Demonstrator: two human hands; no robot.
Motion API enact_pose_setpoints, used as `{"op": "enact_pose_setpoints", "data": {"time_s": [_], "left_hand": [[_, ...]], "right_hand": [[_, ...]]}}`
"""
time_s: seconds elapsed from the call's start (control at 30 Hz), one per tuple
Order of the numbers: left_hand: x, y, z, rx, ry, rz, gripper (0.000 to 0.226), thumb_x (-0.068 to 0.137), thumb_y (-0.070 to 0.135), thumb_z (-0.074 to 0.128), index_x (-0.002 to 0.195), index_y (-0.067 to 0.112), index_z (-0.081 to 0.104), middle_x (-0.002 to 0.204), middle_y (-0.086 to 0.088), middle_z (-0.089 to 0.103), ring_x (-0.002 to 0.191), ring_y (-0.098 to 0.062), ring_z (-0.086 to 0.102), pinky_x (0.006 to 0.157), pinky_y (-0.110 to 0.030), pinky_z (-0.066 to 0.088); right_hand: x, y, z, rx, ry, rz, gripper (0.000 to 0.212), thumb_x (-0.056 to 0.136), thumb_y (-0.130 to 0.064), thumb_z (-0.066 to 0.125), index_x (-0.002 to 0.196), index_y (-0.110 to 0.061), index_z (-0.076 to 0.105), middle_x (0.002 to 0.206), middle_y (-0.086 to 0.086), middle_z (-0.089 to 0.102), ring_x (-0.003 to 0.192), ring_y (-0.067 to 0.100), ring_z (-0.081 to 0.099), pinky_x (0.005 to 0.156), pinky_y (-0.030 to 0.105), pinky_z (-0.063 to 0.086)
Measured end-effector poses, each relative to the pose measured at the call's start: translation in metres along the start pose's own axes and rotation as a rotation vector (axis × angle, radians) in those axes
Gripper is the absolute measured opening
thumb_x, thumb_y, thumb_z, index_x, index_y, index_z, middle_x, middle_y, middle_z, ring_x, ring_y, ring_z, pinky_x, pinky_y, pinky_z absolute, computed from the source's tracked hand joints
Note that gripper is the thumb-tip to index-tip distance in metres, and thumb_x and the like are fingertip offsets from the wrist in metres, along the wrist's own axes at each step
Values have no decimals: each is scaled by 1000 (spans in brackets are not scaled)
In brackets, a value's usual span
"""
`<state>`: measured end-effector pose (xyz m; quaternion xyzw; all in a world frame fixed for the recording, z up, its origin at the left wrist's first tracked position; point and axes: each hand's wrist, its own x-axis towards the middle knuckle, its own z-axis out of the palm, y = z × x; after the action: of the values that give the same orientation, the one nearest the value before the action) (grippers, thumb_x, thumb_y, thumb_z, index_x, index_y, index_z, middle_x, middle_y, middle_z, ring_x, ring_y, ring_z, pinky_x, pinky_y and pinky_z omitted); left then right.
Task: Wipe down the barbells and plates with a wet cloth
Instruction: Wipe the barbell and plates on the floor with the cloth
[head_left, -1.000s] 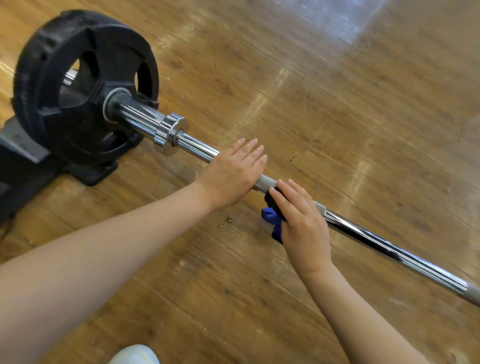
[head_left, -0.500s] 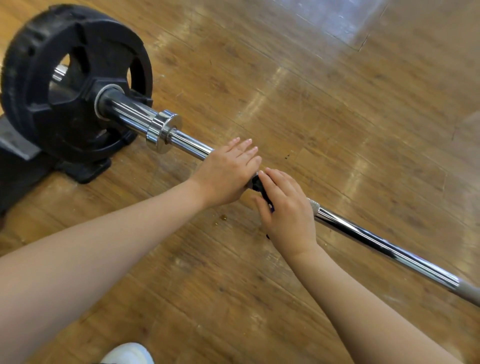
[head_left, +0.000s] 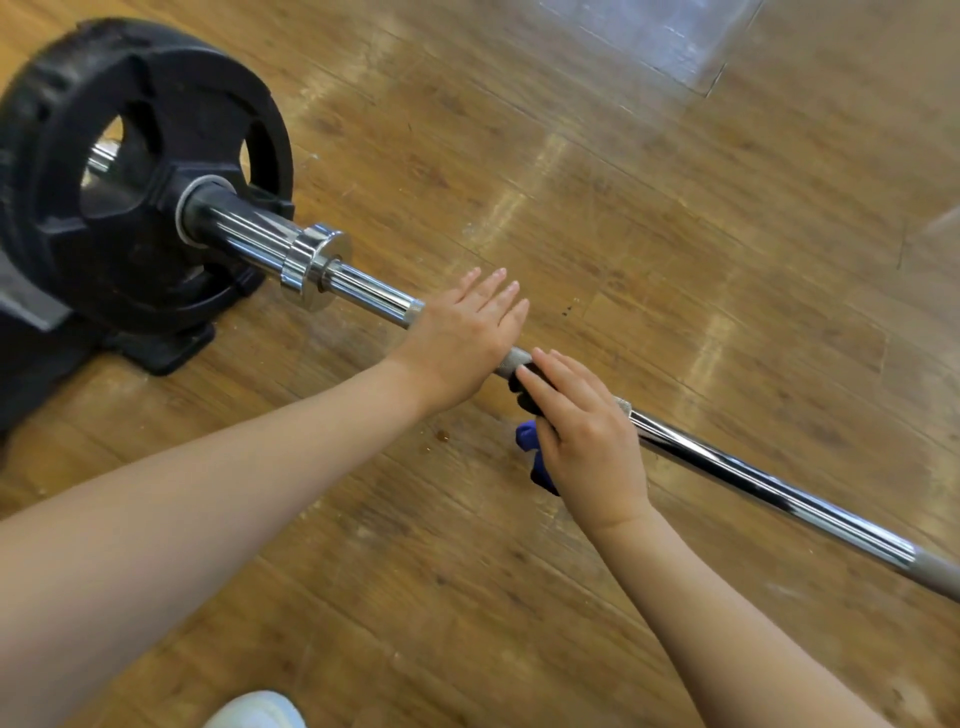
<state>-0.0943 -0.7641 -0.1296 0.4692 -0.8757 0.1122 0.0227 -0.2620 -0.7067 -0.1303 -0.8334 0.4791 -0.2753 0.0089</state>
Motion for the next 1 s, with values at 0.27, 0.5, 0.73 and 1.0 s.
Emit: {"op": "enact_pose_setpoints", "data": {"time_s": [0.27, 0.5, 0.73, 1.0], "left_hand": [[26, -3, -19, -104, -473, 22, 50, 93, 4, 44, 141, 16, 39, 155, -5, 25, 146, -20, 12, 118, -35, 14], [3, 5, -8, -40, -161, -18, 56, 74, 6, 69, 128, 2, 55, 132, -17, 56, 126, -32, 50, 107, -48, 34], [6, 13, -4, -48, -79, 13, 46, 83, 12, 32, 109, 2, 69, 110, -16, 69, 107, -31, 64, 91, -47, 49], [14, 11, -9, -203, -200, -4, 54, 90, 0, 40, 142, 13, 39, 151, -8, 34, 143, -22, 22, 115, -34, 18]], "right_hand": [[3, -10, -3, 16, 73, 124, 34, 81, -6, 44, 101, 0, 72, 108, 16, 68, 103, 34, 65, 95, 28, 42], [-14, 5, -11, -27, 60, 153, 35, 80, -3, 46, 105, 1, 71, 112, 17, 67, 105, 35, 63, 98, 30, 41], [5, -11, 2, 1, -6, 139, 35, 79, 1, 49, 105, 0, 71, 112, 16, 67, 107, 34, 63, 99, 30, 41], [-12, -4, -13, -56, 81, 266, 37, 81, -8, 43, 101, -4, 73, 107, 14, 69, 99, 31, 67, 90, 33, 45]]}}
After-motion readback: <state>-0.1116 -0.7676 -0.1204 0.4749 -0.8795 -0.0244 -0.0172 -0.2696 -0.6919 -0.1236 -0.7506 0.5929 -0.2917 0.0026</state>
